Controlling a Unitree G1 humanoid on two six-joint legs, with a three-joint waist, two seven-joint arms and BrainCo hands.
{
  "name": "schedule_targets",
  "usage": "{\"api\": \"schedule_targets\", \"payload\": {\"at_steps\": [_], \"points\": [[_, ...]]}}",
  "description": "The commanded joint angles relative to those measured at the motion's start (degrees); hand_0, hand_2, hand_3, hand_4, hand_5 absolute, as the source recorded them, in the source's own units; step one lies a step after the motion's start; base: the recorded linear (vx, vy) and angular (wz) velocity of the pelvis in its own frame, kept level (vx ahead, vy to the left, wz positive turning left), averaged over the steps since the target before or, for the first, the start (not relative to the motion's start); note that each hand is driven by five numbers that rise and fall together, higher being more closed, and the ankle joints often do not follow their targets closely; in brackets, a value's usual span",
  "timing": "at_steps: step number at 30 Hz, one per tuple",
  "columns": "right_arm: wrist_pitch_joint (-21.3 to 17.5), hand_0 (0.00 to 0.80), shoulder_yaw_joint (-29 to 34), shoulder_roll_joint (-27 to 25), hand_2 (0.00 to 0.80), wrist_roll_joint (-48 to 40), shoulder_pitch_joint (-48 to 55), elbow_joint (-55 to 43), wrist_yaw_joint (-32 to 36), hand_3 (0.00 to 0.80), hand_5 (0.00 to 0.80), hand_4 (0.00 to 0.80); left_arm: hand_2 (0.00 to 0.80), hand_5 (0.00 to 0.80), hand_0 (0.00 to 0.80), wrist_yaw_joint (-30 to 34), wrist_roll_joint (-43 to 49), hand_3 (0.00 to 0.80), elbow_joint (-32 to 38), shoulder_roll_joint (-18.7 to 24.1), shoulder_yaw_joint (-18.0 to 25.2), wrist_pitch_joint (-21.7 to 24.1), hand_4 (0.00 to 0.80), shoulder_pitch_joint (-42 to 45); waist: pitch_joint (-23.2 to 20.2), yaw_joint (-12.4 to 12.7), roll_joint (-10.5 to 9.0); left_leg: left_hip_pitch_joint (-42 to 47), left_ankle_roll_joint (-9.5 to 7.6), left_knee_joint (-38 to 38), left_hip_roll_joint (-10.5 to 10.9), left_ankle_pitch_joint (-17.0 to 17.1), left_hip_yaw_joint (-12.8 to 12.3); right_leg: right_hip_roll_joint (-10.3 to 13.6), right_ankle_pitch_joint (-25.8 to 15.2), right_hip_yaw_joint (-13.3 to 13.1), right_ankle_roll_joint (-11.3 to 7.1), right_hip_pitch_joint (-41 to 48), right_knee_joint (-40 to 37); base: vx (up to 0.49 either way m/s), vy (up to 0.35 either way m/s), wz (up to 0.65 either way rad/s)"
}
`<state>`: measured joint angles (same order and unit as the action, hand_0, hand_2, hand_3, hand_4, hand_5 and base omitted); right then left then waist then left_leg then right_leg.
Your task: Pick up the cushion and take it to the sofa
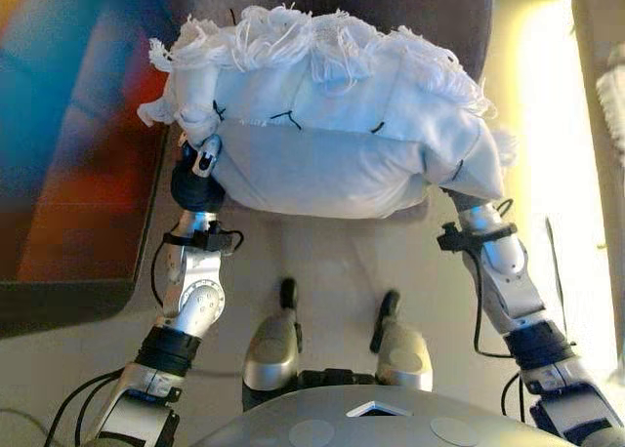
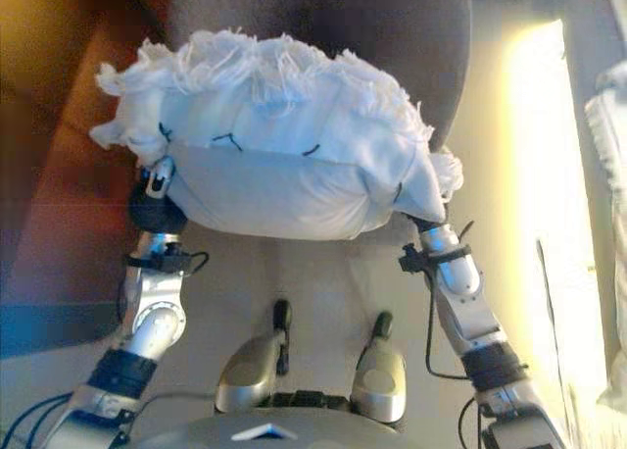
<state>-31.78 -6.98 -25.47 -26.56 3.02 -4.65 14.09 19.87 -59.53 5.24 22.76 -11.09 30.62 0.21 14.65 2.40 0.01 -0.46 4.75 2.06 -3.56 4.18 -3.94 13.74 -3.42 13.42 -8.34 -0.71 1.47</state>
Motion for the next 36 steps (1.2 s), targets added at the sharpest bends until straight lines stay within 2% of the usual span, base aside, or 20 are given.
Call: {"api": "schedule_targets", "payload": {"at_steps": [1, 3, 4, 8, 11, 14, 15, 17, 19, 21, 23, 26, 28, 29, 33, 35, 36], "points": [[-6.1, 0.8, -2.5, 0.13, 0.8, -3.44, -4.01, -9.5, 3.25, 0.8, 0.8, 0.8, 0.8, 0.8, 0.8, 3.78, 4.35, 0.8, 6.63, -1.25, -5.72, 0.1, 0.8, -4.01, -9.23, -1.94, -1.09, 3.49, -3.1, 0.04, 0.43, -4.04, 2.02, -1.83, 1.83, -4.69, -0.26, 2.92, 1.56, 0.145, -0.087, -0.09], [-2.5, 0.8, -3.66, -0.26, 0.8, 0.0, -6.43, -11.98, -2.57, 0.8, 0.8, 0.8, 0.8, 0.8, 0.8, 1.8, 4.21, 0.8, 7.4, -1.02, -7.44, -0.65, 0.8, -6.0, -10.04, -2.13, -1.12, 4.82, -3.12, 1.1, 0.37, -3.93, 3.62, -3.28, 2.37, -6.75, 0.34, 4.32, 0.96, 0.128, -0.109, 0.14], [-1.13, 0.8, -4.2, 0.01, 0.8, 1.26, -7.33, -12.58, -4.21, 0.8, 0.8, 0.8, 0.8, 0.8, 0.8, 0.91, 4.47, 0.8, 7.85, -1.17, -7.85, -1.12, 0.8, -6.49, -10.25, -2.01, -1.13, 5.19, -3.04, 1.44, 0.26, -3.84, 4.06, -3.64, 2.67, -6.9, 0.54, 4.83, 0.94, 0.086, -0.134, 0.3], [4.52, 0.8, -6.54, 0.99, 0.8, 5.5, -11.32, -13.91, -9.79, 0.8, 0.8, 0.8, 0.8, 0.8, 0.8, -1.83, 4.66, 0.8, 8.95, -1.65, -8.85, -2.32, 0.8, -7.43, -10.92, -1.1, -1.22, 5.86, -2.16, 2.28, -0.92, -3.33, 4.92, -5.27, 4.1, -6.1, 1.81, 6.87, -0.05, 0.036, -0.151, 0.15], [6.44, 0.8, -7.68, 0.97, 0.8, 6.04, -12.77, -13.94, -11.25, 0.8, 0.8, 0.8, 0.8, 0.8, 0.8, -1.81, 4.14, 0.8, 9.4, -1.51, -8.35, -2.18, 0.8, -7.13, -10.6, -0.82, -1.79, 6.15, -1.21, 0.58, -2.27, -3.56, 4.47, -6.15, 4.7, -6.01, 2.89, 7.28, 0.04, 0.029, -0.177, -0.03], [6.17, 0.8, -8.94, -0.15, 0.8, 4.86, -14.12, -13.61, -10.61, 0.8, 0.8, 0.8, 0.8, 0.8, 0.8, -1.87, 3.58, 0.8, 10.53, -0.79, -7.32, -0.62, 0.8, -5.79, -8.97, -0.83, -3.5, 3.76, -0.28, -11.03, -3.24, -6.76, 3.2, -5.88, 4.92, -6.07, 4.53, 6.3, 2.02, 0.016, -0.21, -0.08], [5.66, 0.8, -9.29, -0.29, 0.8, 4.72, -14.34, -13.49, -10.21, 0.8, 0.8, 0.8, 0.8, 0.8, 0.8, -1.69, 3.64, 0.8, 10.71, -0.71, -6.93, -0.04, 0.8, -5.3, -8.06, -0.74, -4.01, 2.08, -0.2, -16.22, -3.75, -5.86, 3.19, -6.03, 5.02, -6.17, 5.31, 5.96, 2.91, -0.004, -0.231, -0.15], [5.01, 0.8, -9.66, -0.64, 0.8, 4.42, -14.33, -13.68, -10.08, 0.8, 0.8, 0.8, 0.8, 0.8, 0.8, -1.47, 3.71, 0.8, 11.37, -0.91, -6.18, -0.01, 0.8, -4.25, -5.84, -0.5, -4.77, -2.31, -1.17, -25.41, -4.14, -3.8, 3.0, -6.43, 5.24, -6.73, 6.67, 5.69, 4.89, 0.001, -0.222, -0.14], [4.67, 0.8, -9.8, -0.62, 0.8, 4.85, -13.87, -13.83, -10.48, 0.8, 0.8, 0.8, 0.8, 0.8, 0.8, -0.68, 3.49, 0.8, 11.57, -1.38, -5.57, -0.96, 0.8, -3.58, -4.5, -0.2, -4.71, -5.08, -1.96, -29.38, -3.2, -3.71, 2.01, -7.05, 6.04, -6.94, 7.2, 5.81, 6.5, 0.049, -0.139, -0.13], [4.45, 0.8, -10.02, -0.29, 0.8, 5.22, -13.94, -14.17, -10.19, 0.8, 0.8, 0.8, 0.8, 0.8, 0.8, 0.28, 3.38, 0.8, 11.84, -1.42, -5.17, -0.77, 0.8, -2.97, -3.6, 1.09, -3.05, -6.56, -2.13, -25.01, -0.32, -2.63, 3.74, -8.56, 7.6, -7.13, 6.8, 6.15, 7.83, 0.141, -0.03, -0.02], [4.78, 0.8, -10.53, 0.15, 0.8, 6.22, -14.33, -14.87, -10.76, 0.8, 0.8, 0.8, 0.8, 0.8, 0.8, 1.25, 2.94, 0.8, 11.7, -1.46, -5.16, -0.24, 0.8, -2.73, -2.85, 2.61, -1.18, -7.59, -1.69, -19.45, 0.81, 0.23, 4.76, -10.54, 9.96, -7.99, 7.03, 7.5, 8.53, 0.271, 0.001, -0.41], [4.66, 0.8, -11.85, 1.2, 0.8, 7.99, -14.45, -13.56, -12.44, 0.8, 0.8, 0.8, 0.8, 0.8, 0.8, 0.83, 2.89, 0.8, 10.87, -2.04, -6.5, -0.12, 0.8, -3.25, -3.16, 4.68, 0.58, -9.06, -0.36, -7.14, -0.14, 5.97, 4.37, -12.39, 12.47, -8.94, 6.95, 12.16, 7.3, 0.465, 0.064, -0.57], [5.27, 0.8, -12.49, 1.57, 0.8, 7.74, -14.65, -12.51, -12.36, 0.8, 0.8, 0.8, 0.8, 0.8, 0.8, -0.4, 2.89, 0.8, 10.91, -2.24, -7.16, -0.39, 0.8, -3.23, -3.66, 6.33, 1.24, -10.44, 0.7, -1.23, -0.6, 10.8, 6.7, -13.08, 14.58, -11.04, 7.2, 15.66, 6.94, 0.603, 0.123, 0.54], [5.68, 0.8, -12.65, 1.6, 0.8, 7.69, -14.56, -12.32, -12.07, 0.8, 0.8, 0.8, 0.8, 0.8, 0.8, -0.67, 2.56, 0.8, 11.09, -2.32, -7.0, -0.79, 0.8, -2.95, -3.76, 6.86, 1.25, -10.77, 1.07, 0.02, -0.81, 11.88, 7.57, -12.95, 15.85, -11.94, 7.34, 16.76, 7.39, 0.578, 0.153, 0.61], [6.39, 0.8, -13.81, 1.8, 0.8, 9.08, -13.81, -12.34, -11.26, 0.8, 0.8, 0.8, 0.8, 0.8, 0.8, -0.89, 2.12, 0.8, 11.27, -3.15, -6.81, -0.72, 0.8, -1.57, -4.05, 8.11, 1.8, -13.23, 2.2, 1.16, -3.88, 12.55, 9.25, -11.57, 20.53, -13.68, 7.31, 18.78, 10.71, 0.544, 0.228, 0.19], [5.96, 0.8, -14.44, 1.87, 0.8, 9.67, -13.77, -12.46, -11.28, 0.8, 0.8, 0.8, 0.8, 0.8, 0.8, -0.87, 2.28, 0.8, 11.1, -3.39, -6.87, 0.17, 0.8, -1.57, -3.93, 8.56, 1.9, -14.43, 3.05, 1.32, -6.15, 12.68, 9.99, -10.15, 22.75, -13.79, 6.66, 19.32, 12.91, 0.552, 0.308, -0.27], [5.4, 0.8, -14.39, 1.48, 0.8, 9.5, -13.84, -12.31, -11.13, 0.8, 0.8, 0.8, 0.8, 0.8, 0.8, -0.61, 2.21, 0.8, 10.88, -3.41, -6.82, 0.77, 0.8, -1.76, -3.96, 8.4, 1.74, -14.31, 2.89, 1.23, -7.11, 11.29, 8.99, -8.59, 22.93, -13.47, 5.57, 19.49, 13.89, 0.569, 0.349, -0.44]]}}
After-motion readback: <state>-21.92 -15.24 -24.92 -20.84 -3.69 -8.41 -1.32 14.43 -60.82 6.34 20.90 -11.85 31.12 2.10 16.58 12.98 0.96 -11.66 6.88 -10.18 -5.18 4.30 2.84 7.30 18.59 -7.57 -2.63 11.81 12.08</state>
